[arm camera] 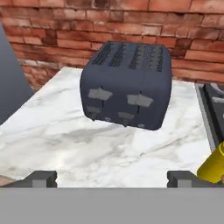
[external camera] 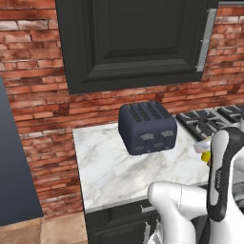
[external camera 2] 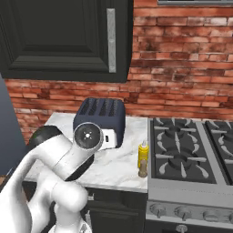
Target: Take 2 condiments from the cabinet and move them on the counter near the stove.Make sure the condiments are lined up with each other, next to each other.
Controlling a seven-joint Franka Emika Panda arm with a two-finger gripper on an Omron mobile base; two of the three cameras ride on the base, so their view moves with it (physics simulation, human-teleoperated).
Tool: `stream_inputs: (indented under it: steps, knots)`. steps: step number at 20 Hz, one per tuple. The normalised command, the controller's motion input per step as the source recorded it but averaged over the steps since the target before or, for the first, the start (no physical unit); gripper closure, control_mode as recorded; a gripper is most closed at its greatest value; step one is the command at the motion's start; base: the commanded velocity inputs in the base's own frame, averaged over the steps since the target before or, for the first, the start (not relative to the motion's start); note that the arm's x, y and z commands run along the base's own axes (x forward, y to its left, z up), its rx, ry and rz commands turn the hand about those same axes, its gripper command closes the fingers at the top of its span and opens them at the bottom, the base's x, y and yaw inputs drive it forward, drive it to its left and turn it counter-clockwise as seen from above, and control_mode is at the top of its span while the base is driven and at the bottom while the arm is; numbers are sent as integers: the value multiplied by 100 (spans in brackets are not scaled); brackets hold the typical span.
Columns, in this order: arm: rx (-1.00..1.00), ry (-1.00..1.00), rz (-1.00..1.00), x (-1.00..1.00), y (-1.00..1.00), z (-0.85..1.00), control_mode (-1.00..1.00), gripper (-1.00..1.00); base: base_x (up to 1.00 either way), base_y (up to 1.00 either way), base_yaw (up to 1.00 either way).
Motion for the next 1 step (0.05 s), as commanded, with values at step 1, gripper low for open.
stream_inputs:
  steps: [1]
  knots:
    - [0, 12, -16, 0, 31, 28, -100, -100, 0, 0, 0]
